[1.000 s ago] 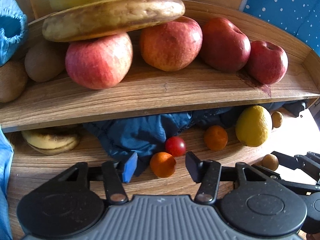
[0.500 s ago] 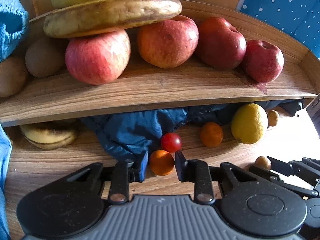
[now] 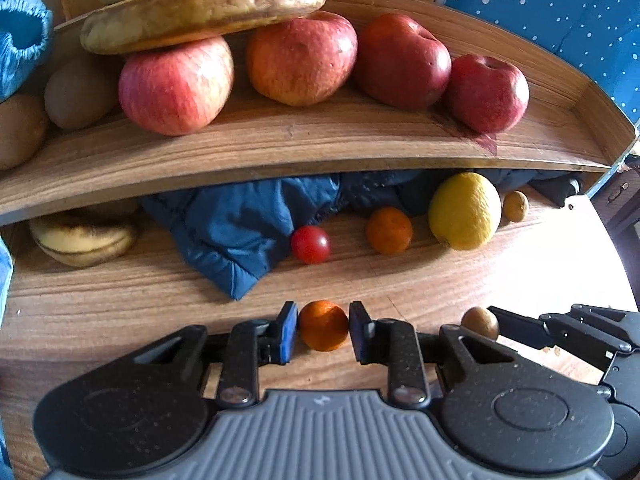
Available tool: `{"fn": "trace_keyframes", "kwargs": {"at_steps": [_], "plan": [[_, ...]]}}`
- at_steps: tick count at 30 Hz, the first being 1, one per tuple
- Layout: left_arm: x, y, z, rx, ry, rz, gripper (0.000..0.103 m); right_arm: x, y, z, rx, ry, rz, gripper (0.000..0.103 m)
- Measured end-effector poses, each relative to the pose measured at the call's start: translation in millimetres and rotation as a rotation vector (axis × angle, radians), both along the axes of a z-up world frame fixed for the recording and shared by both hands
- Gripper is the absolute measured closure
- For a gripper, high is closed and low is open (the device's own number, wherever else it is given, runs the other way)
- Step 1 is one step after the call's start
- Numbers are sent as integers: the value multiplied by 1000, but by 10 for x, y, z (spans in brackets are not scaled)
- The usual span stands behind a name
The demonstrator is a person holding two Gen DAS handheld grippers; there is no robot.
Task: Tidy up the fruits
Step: 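Carry the small orange fruit with the left tool while the right tool carries the brown fruit over the tray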
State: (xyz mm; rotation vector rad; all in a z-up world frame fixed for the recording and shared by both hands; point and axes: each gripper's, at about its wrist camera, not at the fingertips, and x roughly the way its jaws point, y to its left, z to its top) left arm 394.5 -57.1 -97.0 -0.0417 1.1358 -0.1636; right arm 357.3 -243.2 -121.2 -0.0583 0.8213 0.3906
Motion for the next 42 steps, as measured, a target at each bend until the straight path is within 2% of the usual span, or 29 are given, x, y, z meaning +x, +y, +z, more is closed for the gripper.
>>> {"fn": "trace_keyframes", "kwargs": {"at_steps": [16,35,42], "plan": [[-300,184,309,-37,-26,-25,73,-472,185,182,-2,-49,27,75],[-866,474,419,-64,-30,-65,73,-1326,523,336,-14,-93,126,75],[-1027,548,435,-70,-17,-93,73,-1605,604,318,-18,-82,133,75]]}}
